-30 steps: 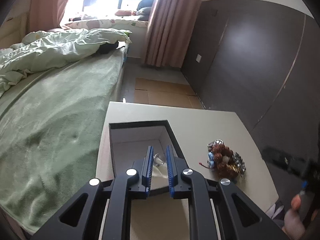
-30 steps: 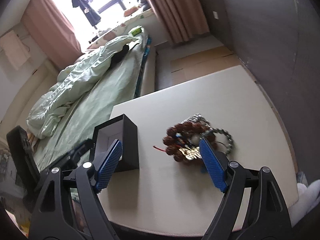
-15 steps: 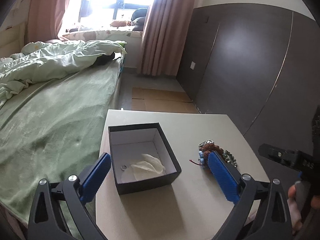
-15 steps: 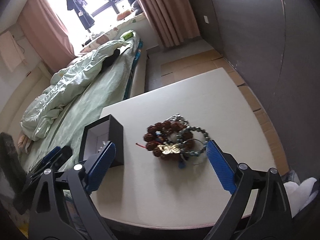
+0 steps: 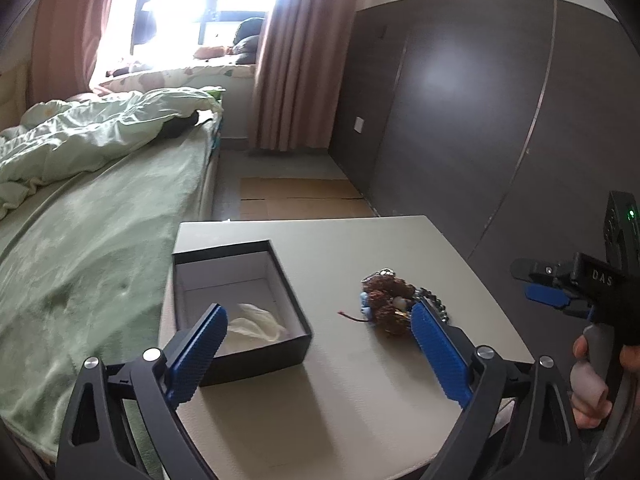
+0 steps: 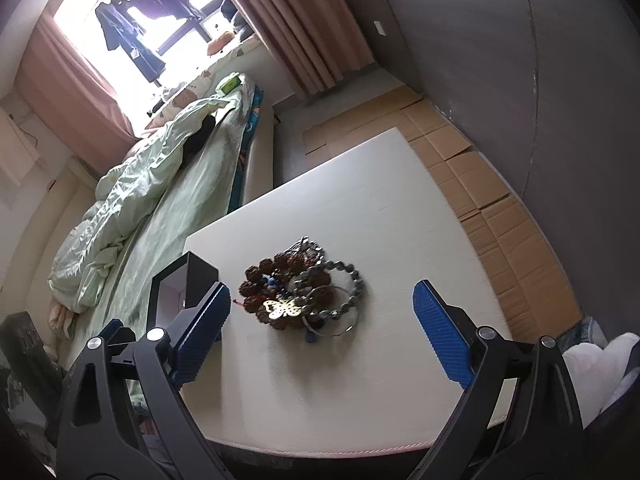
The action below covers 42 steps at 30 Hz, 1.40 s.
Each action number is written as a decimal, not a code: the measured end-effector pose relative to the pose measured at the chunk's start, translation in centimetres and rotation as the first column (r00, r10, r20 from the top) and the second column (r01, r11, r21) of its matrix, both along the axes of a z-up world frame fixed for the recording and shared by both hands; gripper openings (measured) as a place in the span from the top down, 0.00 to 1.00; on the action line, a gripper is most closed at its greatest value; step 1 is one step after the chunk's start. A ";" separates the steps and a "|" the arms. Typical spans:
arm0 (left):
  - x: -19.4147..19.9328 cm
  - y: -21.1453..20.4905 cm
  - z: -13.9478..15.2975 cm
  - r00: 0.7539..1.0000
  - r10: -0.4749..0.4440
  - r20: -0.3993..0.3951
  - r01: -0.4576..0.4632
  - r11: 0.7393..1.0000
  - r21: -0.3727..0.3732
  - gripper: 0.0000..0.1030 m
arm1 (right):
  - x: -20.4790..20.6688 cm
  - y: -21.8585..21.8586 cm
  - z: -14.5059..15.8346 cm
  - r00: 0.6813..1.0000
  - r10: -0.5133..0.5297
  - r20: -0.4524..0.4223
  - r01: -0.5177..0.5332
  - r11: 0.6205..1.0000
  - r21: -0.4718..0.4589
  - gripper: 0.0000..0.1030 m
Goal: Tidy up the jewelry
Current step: 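Move the left tool to the brown bead bracelet while the right tool reaches the dark bead strand, then grasp and lift the brown bead bracelet with the left gripper while the right grasps the dark bead strand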
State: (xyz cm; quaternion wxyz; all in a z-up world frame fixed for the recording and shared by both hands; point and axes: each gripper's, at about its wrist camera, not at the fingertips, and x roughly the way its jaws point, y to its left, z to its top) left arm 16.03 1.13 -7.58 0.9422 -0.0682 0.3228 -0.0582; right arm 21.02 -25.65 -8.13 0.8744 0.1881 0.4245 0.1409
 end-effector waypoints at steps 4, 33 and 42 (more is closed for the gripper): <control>0.7 -1.6 -0.5 0.999 -0.039 -0.014 0.039 0.999 0.006 0.24 | 0.4 -1.0 -0.2 1.000 -0.011 -0.002 0.011 1.000 0.007 0.10; 11.3 -6.2 -6.7 0.957 -0.115 -0.266 0.103 0.993 -0.061 0.62 | 5.4 0.9 -6.5 0.976 0.069 -0.206 -0.078 0.996 -0.037 0.66; 11.9 -5.5 -7.3 0.953 -0.130 -0.273 0.091 0.985 -0.150 0.84 | 6.0 2.8 -7.5 0.971 0.077 -0.227 -0.102 0.989 -0.103 0.76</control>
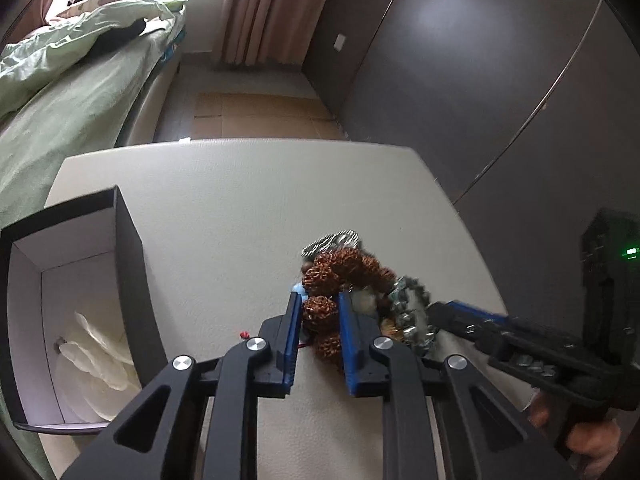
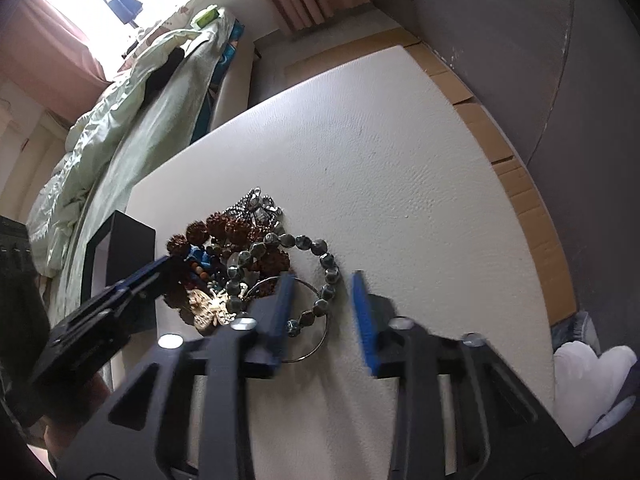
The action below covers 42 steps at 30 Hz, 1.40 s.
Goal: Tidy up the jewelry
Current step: 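Grasp and lift the brown bead bracelet with the left gripper while the right grasps the dark bead strand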
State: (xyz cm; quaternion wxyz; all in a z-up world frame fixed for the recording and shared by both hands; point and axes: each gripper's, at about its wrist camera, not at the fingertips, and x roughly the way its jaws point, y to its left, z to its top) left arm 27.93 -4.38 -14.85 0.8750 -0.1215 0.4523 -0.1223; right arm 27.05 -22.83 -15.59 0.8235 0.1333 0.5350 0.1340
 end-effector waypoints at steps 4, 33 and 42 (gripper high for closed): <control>-1.0 -0.3 1.5 0.998 -0.013 0.063 0.014 1.000 -0.010 0.84 | 0.3 0.2 -0.4 1.000 -0.004 -0.014 0.004 1.000 -0.015 0.76; -5.9 3.3 7.5 0.974 0.012 0.227 0.011 0.995 -0.100 0.84 | -1.6 3.1 3.7 0.991 0.041 0.129 -0.028 0.995 -0.099 0.91; -4.5 2.1 4.5 0.995 -0.010 0.103 0.008 1.000 0.017 0.84 | -2.6 3.5 5.0 0.982 0.039 0.184 -0.025 0.997 -0.077 0.91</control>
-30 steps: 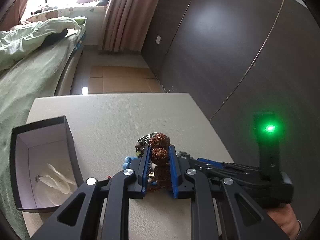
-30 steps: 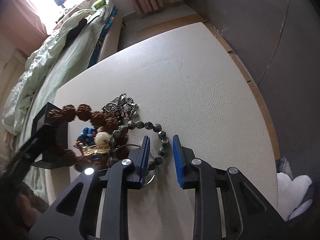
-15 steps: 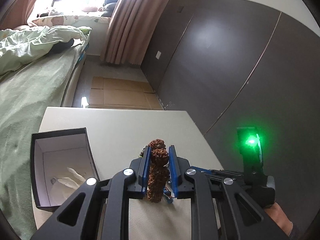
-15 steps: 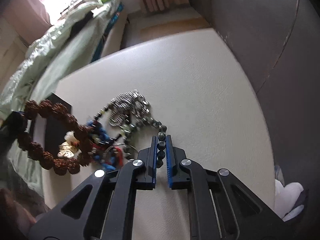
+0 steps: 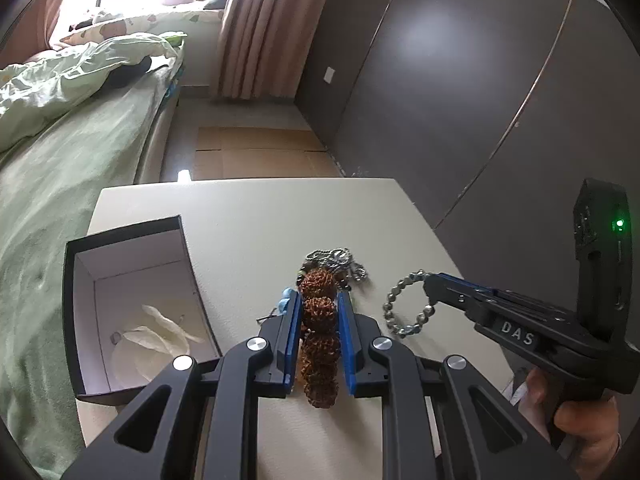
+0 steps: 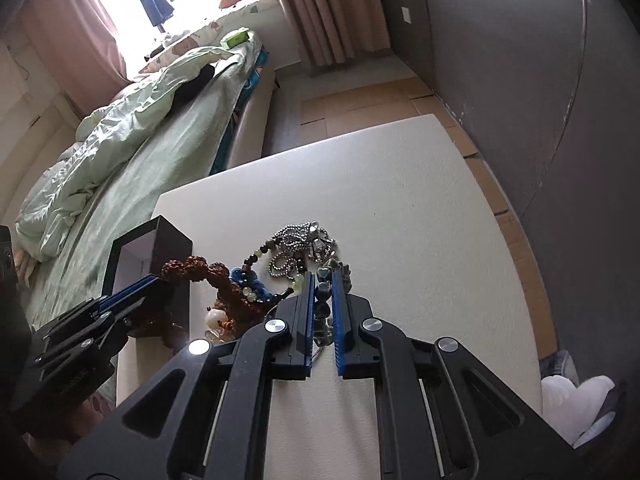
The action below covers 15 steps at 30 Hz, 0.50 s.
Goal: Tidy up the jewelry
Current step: 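Grasp and lift the brown bead bracelet with the left gripper while the right grasps the dark bead strand, then lower the brown bead bracelet into the black box and open the left gripper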
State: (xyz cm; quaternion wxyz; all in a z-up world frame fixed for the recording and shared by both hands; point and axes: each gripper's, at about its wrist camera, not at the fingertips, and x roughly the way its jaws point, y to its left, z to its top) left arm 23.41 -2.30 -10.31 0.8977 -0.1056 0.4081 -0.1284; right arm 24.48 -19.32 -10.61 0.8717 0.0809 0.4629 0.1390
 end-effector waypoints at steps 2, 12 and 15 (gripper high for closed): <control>0.0 -0.1 -0.1 1.000 -0.003 0.001 0.003 1.000 0.003 0.84 | 0.0 -0.3 0.1 1.000 -0.004 0.001 0.004 1.000 0.014 0.91; -1.5 -0.5 2.3 0.995 -0.028 0.095 0.031 0.999 -0.032 0.84 | -1.6 -0.3 2.3 0.998 0.011 0.058 -0.015 0.997 0.070 0.91; -2.2 -0.1 3.0 0.992 -0.019 0.121 0.022 0.999 -0.027 0.84 | -2.1 0.1 2.9 0.997 0.023 0.077 -0.030 0.996 0.082 0.91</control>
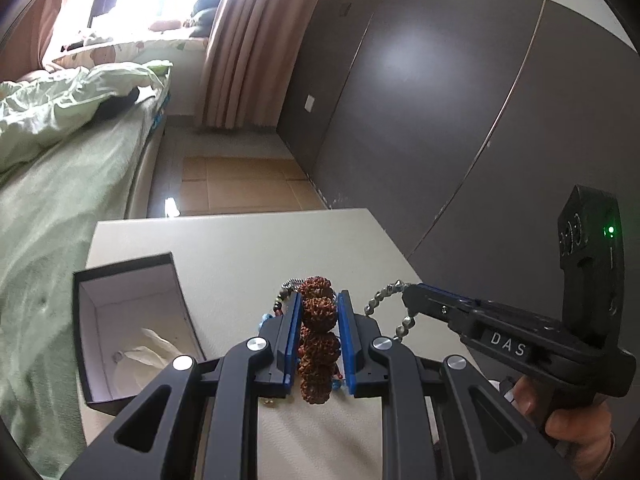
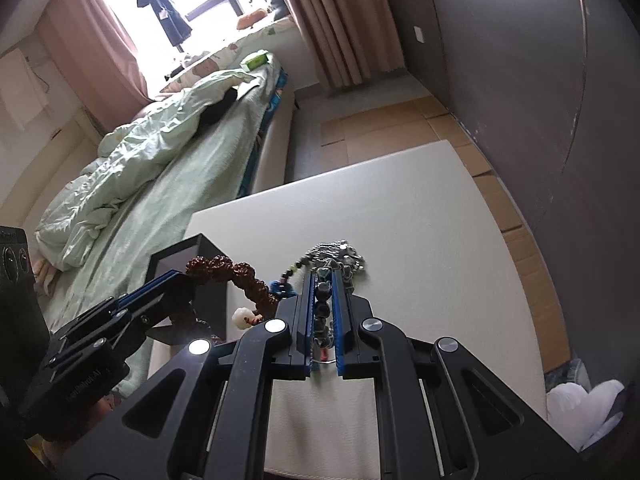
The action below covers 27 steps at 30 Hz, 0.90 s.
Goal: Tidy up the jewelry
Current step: 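Lower the brown bead bracelet into the black box and open the left gripper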
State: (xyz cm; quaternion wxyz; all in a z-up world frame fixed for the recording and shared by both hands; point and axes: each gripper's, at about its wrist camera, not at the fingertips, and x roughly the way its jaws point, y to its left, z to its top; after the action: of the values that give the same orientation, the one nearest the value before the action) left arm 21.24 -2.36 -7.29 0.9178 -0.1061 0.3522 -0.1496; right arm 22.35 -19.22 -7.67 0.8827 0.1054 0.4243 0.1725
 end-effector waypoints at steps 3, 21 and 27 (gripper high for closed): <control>-0.7 1.0 0.7 0.999 0.021 0.025 -0.021 1.000 -0.014 0.84 | -0.2 0.1 0.3 1.000 0.010 0.011 -0.010 1.000 0.018 0.91; -2.8 11.0 1.9 0.969 0.239 0.064 -0.232 0.967 -0.106 0.84 | -1.3 4.2 0.4 0.998 0.059 0.032 -0.061 0.998 0.035 0.91; -2.0 11.3 0.4 0.975 0.219 0.035 -0.215 0.971 -0.101 0.84 | -1.2 5.1 0.0 0.997 0.068 0.029 -0.069 0.997 0.033 0.91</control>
State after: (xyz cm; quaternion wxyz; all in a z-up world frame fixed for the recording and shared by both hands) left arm 19.27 8.90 -6.90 0.9303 -0.1850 0.3095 -0.0676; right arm 21.19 -14.15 -7.63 0.8802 0.1035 0.4122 0.2112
